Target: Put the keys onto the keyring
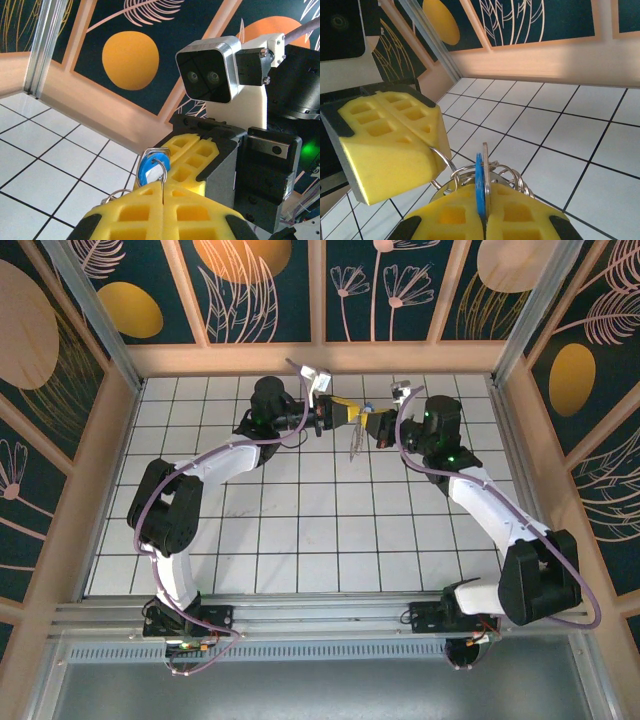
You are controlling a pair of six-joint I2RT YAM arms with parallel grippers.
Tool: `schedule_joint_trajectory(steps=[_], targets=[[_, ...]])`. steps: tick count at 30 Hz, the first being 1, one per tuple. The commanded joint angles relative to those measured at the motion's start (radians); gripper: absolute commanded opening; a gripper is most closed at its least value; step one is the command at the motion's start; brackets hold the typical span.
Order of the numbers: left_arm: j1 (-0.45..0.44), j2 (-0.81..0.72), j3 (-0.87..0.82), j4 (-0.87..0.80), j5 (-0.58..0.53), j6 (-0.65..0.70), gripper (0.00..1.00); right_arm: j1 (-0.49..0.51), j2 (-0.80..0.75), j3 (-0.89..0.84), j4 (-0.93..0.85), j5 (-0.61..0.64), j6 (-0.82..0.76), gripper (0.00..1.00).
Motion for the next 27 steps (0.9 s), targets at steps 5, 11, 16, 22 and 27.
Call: schedule_joint_trajectory(steps=[5, 11, 16, 22, 27], targets=[[-0.006, -0.035, 0.003, 0.024, 0.024, 0.015, 0.0, -0.039, -0.032, 0.009, 0.008, 0.012, -0.017, 0.0], [-0.006, -0.039, 0.002, 0.025, 0.022, 0.016, 0.0, -0.072, -0.047, 0.0, 0.012, 0.001, -0.004, 0.0], [-0.006, -0.035, 0.003, 0.028, 0.022, 0.015, 0.0, -0.067, -0.036, 0.011, 0.008, -0.016, -0.003, 0.0], [-0.006, -0.032, 0.006, 0.033, 0.022, 0.01, 0.0, -0.021, -0.012, 0.031, -0.006, -0.012, -0.023, 0.0], [-0.006, -0.031, 0.01, 0.033, 0.024, 0.008, 0.0, 0.005, 0.011, 0.043, -0.008, -0.005, -0.029, 0.0]])
